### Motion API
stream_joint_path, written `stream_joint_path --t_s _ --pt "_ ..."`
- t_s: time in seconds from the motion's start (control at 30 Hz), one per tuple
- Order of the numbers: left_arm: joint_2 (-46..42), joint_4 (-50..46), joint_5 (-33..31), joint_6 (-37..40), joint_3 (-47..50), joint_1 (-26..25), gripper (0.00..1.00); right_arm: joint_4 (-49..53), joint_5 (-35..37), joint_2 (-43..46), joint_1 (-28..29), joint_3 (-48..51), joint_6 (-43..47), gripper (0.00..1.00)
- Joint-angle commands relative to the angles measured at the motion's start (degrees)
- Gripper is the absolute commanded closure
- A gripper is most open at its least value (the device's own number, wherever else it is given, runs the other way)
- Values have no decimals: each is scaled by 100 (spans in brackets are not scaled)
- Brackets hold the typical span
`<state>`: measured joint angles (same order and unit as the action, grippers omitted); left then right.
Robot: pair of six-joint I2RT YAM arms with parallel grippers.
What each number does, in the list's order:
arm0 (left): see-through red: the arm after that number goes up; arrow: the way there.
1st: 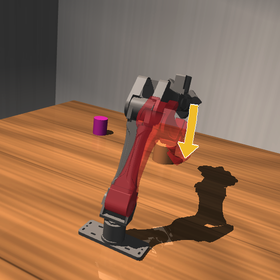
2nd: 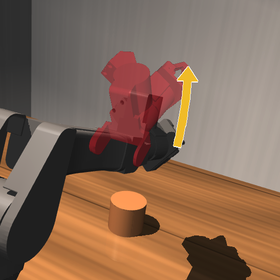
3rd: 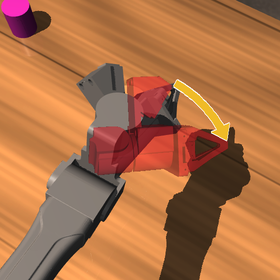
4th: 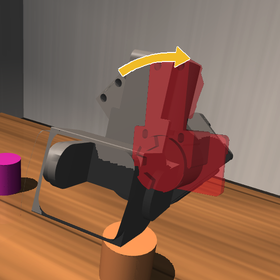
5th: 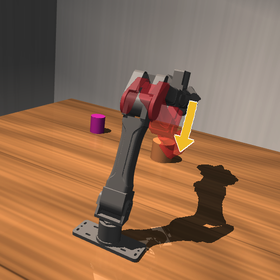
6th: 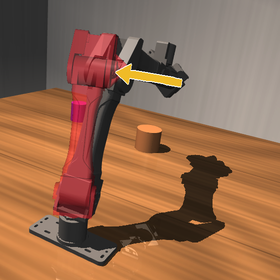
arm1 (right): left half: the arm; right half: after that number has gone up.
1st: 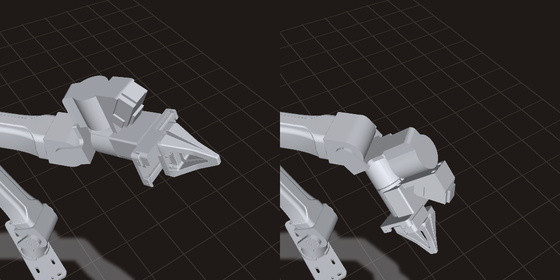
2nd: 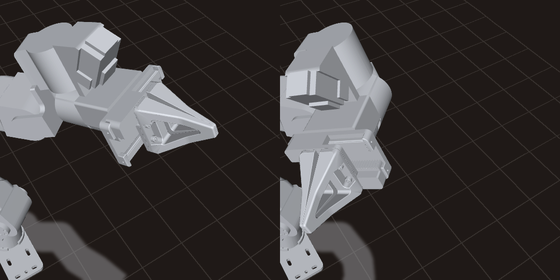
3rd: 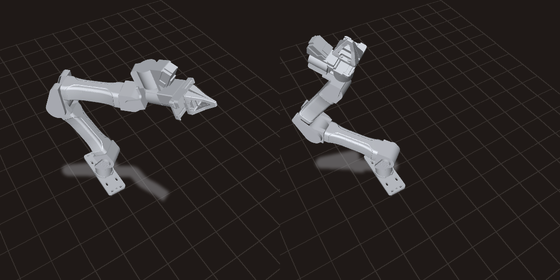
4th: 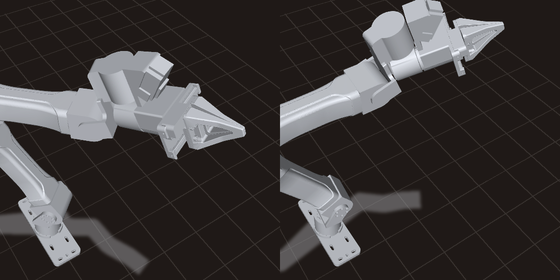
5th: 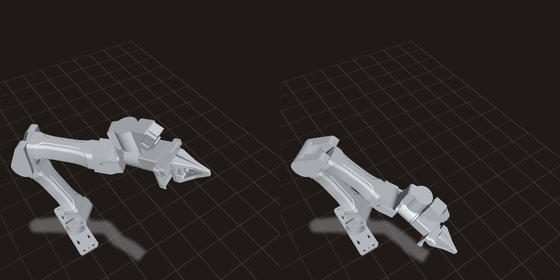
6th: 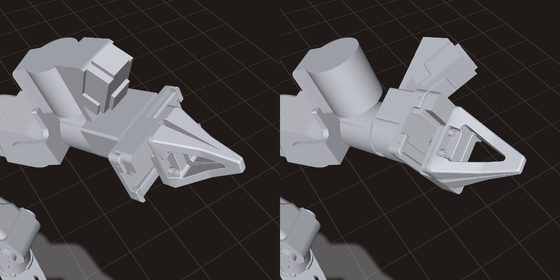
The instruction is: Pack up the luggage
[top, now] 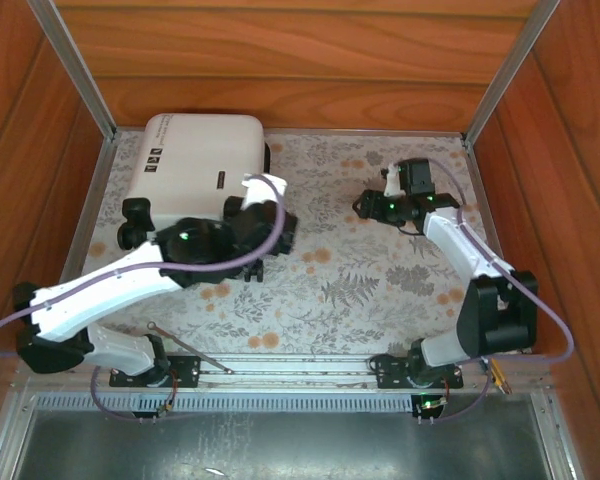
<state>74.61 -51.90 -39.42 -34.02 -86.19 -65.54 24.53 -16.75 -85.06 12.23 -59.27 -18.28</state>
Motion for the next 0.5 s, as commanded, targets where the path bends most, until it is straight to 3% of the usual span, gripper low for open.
stream_joint_path --t_s 0.0,0.2,0.3,0.47 --pt "-203 -1272 572 -1238 413 632 24 -815 -1290 -148 144 249 -151 29" --pt "47 -1491 539 -1422 790 926 25 -919 -1199 -257 538 185 152 30" --pt "291 -1425 622 -1454 790 962 21 -977 -1154 -283 682 193 126 30" --pt "429 -675 1132 -1235 1019 1159 17 -1399 -1115 -599 1117 337 5 28"
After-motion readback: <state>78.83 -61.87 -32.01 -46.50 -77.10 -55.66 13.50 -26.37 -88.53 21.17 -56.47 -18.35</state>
